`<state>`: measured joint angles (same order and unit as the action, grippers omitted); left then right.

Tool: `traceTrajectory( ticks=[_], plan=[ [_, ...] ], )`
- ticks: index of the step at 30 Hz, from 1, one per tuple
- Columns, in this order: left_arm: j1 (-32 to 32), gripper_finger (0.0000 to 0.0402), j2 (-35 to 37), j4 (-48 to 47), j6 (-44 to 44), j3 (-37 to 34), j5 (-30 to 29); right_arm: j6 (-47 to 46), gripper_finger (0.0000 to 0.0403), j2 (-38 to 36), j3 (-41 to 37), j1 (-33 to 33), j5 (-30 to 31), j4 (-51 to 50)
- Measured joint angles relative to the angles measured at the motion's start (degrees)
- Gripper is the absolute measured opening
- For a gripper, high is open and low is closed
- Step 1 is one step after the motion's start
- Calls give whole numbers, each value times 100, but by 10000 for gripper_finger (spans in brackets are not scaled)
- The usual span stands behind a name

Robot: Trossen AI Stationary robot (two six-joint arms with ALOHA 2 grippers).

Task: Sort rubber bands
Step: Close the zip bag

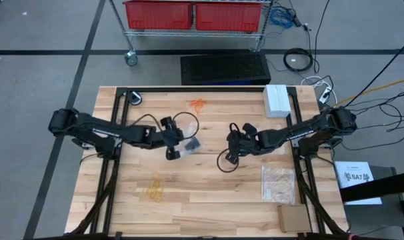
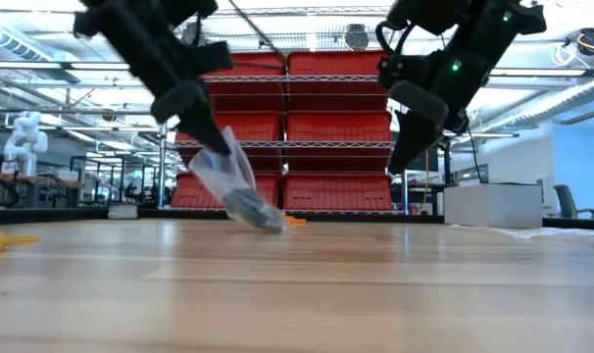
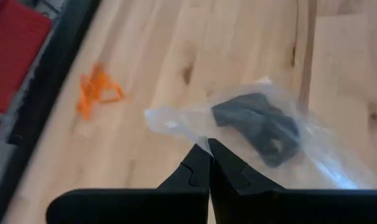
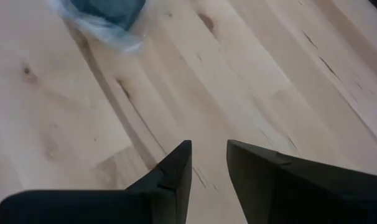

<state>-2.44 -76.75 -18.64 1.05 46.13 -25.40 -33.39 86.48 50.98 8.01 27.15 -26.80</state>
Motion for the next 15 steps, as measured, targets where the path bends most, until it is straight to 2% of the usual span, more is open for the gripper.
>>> traceTrajectory(
  ticks=[7,15],
  plan=[
    [-25,0,192,-1239,235,1018,-68,7,93,0,0,91,18,60],
    [-22,0,232,-3336,84,1832,-425,105,93,0,0,116,5,119]
  ],
)
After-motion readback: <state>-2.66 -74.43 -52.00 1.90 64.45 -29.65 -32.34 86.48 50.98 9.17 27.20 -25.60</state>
